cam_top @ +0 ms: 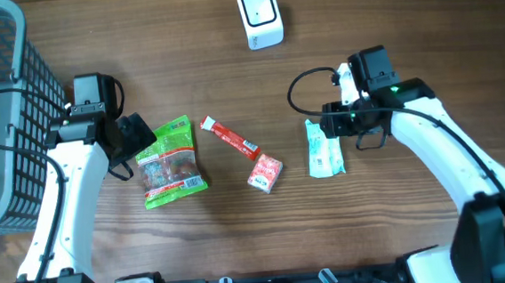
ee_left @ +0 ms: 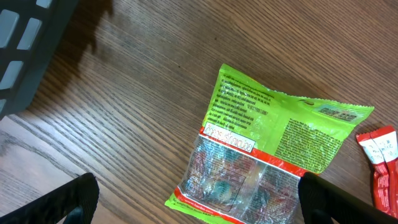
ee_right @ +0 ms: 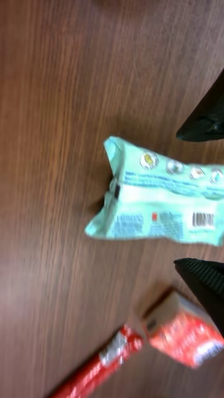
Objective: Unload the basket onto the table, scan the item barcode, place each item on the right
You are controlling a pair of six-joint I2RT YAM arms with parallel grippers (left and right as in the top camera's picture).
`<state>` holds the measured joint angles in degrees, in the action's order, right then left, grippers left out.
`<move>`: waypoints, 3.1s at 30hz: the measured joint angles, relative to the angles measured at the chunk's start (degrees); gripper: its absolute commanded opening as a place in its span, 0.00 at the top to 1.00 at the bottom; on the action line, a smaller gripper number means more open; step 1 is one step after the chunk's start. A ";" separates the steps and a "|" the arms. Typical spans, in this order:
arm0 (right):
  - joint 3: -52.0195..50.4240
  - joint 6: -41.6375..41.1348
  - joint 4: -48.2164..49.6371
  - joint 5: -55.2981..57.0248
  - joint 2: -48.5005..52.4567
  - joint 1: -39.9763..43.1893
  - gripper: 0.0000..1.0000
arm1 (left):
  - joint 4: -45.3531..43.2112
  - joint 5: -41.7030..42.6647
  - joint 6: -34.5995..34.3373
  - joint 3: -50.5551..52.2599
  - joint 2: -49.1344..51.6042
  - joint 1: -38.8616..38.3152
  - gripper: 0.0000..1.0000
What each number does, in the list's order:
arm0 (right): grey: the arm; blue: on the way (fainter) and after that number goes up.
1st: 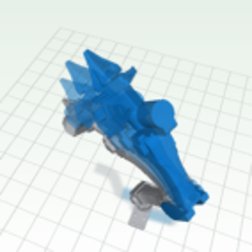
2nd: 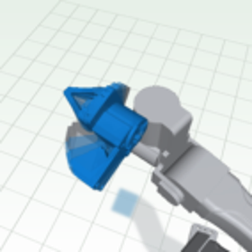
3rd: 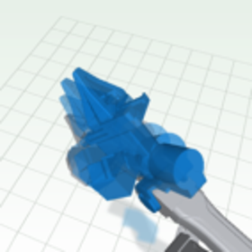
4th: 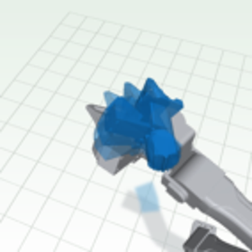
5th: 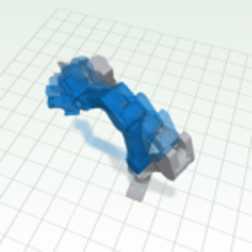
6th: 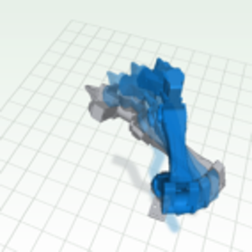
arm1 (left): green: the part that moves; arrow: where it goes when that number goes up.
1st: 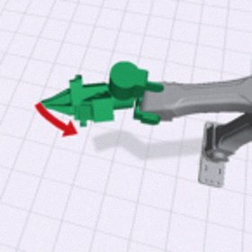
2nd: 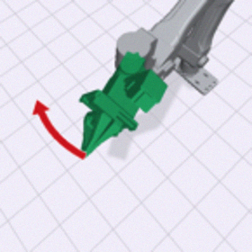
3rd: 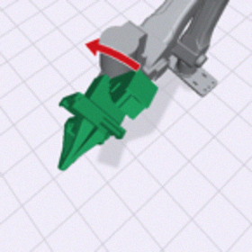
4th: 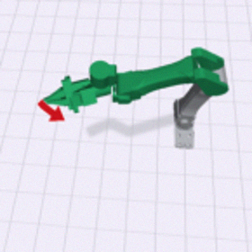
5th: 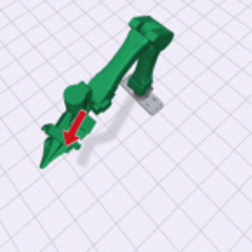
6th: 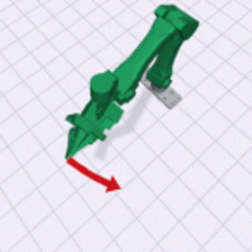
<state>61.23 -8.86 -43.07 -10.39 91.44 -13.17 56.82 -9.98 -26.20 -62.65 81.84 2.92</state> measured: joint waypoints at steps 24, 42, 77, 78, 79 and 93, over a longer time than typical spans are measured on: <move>0.00 -11.56 -11.19 2.97 6.03 1.66 0.50 | 0.00 0.00 0.00 0.00 0.00 0.00 0.00; -5.62 -17.33 3.28 -1.62 4.24 2.99 0.50 | 0.00 0.00 0.00 0.00 0.00 0.00 0.00; -8.94 -17.86 4.28 -12.15 -7.65 5.25 0.26 | -0.02 0.00 0.00 0.00 0.00 0.00 0.00; -8.94 -17.84 2.95 -11.56 -7.65 6.67 0.25 | -0.02 0.00 0.02 0.00 0.00 0.00 0.00; -8.94 -17.75 1.84 -11.13 -7.56 8.02 0.24 | 0.00 0.00 0.00 0.00 0.00 0.00 0.00; -10.60 -15.91 7.19 -9.90 2.89 11.89 0.33 | -0.02 0.00 0.00 0.00 0.00 0.00 0.00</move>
<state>50.63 -24.77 -35.88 -20.29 94.32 -1.28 56.80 -9.98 -26.20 -62.65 81.84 2.92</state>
